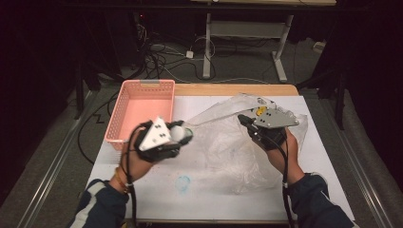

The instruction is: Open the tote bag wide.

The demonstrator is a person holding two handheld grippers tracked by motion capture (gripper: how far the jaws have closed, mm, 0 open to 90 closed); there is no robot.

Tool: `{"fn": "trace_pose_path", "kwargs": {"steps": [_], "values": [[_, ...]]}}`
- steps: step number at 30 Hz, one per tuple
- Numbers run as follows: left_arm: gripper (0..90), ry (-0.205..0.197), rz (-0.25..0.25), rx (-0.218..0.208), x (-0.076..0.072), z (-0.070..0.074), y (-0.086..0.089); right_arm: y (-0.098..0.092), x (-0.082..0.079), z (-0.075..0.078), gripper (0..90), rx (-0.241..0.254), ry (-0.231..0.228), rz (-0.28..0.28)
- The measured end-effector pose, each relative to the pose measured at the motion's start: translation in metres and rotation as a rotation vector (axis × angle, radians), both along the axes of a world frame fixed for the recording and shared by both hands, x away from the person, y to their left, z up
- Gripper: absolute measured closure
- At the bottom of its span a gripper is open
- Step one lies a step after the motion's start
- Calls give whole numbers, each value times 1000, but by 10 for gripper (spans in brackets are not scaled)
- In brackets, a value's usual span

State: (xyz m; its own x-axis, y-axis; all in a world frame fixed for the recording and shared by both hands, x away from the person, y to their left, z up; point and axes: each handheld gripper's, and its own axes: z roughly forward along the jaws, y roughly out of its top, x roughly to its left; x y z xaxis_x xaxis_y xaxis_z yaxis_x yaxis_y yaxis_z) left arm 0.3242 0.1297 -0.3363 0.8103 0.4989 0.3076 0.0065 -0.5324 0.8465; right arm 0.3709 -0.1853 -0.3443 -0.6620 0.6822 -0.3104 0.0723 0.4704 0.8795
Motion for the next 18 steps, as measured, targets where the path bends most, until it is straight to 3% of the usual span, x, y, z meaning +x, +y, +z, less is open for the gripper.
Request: {"fn": "trace_pose_path", "kwargs": {"steps": [2,4,8,12,16,17,18], "values": [[479,-17,-41,27,-2,-13,-23,1,-1,0,900,-1,3,3],[479,1,-78,48,2,-28,-43,1,-1,-2,900,2,10,6],[478,60,-129,100,15,-57,-75,1,-2,-6,900,8,18,10],[478,112,-163,124,26,-86,-102,-1,-2,-12,900,12,33,13],[478,123,-152,137,33,-102,-114,0,-2,-15,900,13,42,18],[478,153,-149,120,40,-110,-119,0,-2,-15,900,12,44,22],[478,153,-149,120,40,-110,-119,0,-2,-15,900,12,44,22]]}}
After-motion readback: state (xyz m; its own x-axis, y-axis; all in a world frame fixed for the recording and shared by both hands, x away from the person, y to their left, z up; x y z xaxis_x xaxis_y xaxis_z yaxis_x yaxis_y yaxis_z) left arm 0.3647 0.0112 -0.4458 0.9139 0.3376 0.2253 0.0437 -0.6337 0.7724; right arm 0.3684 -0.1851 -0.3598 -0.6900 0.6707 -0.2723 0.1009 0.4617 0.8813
